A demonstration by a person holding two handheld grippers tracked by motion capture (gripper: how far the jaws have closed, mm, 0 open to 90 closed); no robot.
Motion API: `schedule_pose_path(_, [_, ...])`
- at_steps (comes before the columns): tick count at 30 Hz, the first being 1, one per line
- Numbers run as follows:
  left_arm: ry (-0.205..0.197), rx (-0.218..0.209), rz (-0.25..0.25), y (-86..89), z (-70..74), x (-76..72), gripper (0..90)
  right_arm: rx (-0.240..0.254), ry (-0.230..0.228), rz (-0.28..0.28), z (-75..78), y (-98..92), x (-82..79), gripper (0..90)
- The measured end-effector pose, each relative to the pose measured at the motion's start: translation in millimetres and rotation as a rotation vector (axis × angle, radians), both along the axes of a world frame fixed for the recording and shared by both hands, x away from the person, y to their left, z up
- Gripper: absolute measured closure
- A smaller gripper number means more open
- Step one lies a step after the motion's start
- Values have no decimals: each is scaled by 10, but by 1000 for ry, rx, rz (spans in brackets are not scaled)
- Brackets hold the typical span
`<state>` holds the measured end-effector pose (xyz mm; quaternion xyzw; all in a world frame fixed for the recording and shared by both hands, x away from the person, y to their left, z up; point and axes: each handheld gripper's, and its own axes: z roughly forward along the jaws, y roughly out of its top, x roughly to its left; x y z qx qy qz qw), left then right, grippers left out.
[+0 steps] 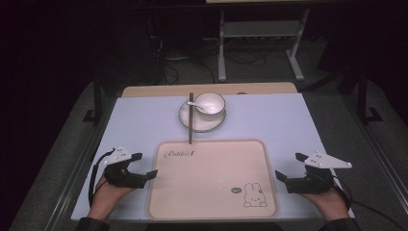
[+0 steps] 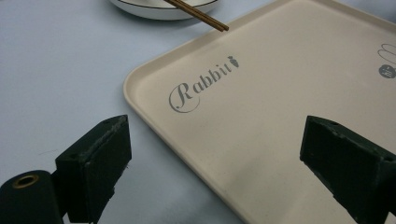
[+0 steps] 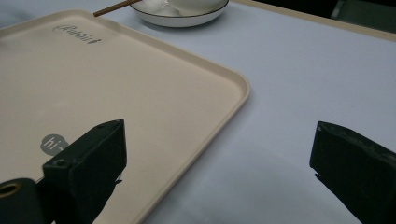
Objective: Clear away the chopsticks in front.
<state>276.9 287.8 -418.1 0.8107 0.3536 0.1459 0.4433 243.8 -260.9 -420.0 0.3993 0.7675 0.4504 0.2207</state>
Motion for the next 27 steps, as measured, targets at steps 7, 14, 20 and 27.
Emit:
schedule_pose_path(7, [3, -7, 9, -5, 11, 23, 80, 3, 3, 4, 6, 6, 0, 33])
schedule_pose_path(14, [17, 0, 9, -66, 59, 123, 80, 6, 0, 14, 10, 21, 11, 34])
schedule_pose_path(20, [18, 6, 3, -143, 100, 197, 80, 10, 3, 16, 10, 20, 5, 34])
schedule_pose_path(27, [11, 4, 2, -172, 135, 240, 81, 9, 0, 14, 14, 14, -5, 34])
